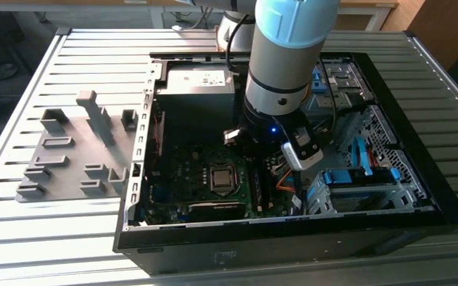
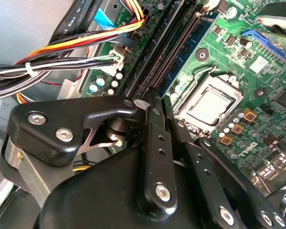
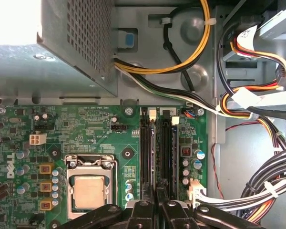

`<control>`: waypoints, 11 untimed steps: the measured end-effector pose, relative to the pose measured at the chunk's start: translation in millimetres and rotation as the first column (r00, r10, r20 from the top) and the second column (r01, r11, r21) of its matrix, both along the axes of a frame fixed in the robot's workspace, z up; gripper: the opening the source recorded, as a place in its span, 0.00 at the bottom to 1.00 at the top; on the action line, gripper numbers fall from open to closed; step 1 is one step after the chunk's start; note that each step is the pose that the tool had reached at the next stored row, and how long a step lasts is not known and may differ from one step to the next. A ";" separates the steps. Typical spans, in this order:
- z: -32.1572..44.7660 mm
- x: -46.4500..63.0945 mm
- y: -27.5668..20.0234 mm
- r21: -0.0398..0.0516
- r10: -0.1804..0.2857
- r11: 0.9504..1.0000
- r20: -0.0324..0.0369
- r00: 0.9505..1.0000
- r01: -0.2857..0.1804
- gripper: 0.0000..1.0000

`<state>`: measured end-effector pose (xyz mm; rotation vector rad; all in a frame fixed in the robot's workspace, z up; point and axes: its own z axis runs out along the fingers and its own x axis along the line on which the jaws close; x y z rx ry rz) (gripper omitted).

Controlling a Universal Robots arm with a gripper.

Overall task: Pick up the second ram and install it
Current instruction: 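Insert the second ram into the second slot, then press down the second ram until it locks into place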

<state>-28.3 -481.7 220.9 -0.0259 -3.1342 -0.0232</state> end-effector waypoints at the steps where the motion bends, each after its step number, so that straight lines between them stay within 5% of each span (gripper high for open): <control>1: -0.3 0.0 0.1 0.000 0.000 1.000 0.000 1.000 0.000 0.14; 11: -5.1 0.0 0.0 0.000 -0.001 1.000 0.000 1.000 0.001 0.14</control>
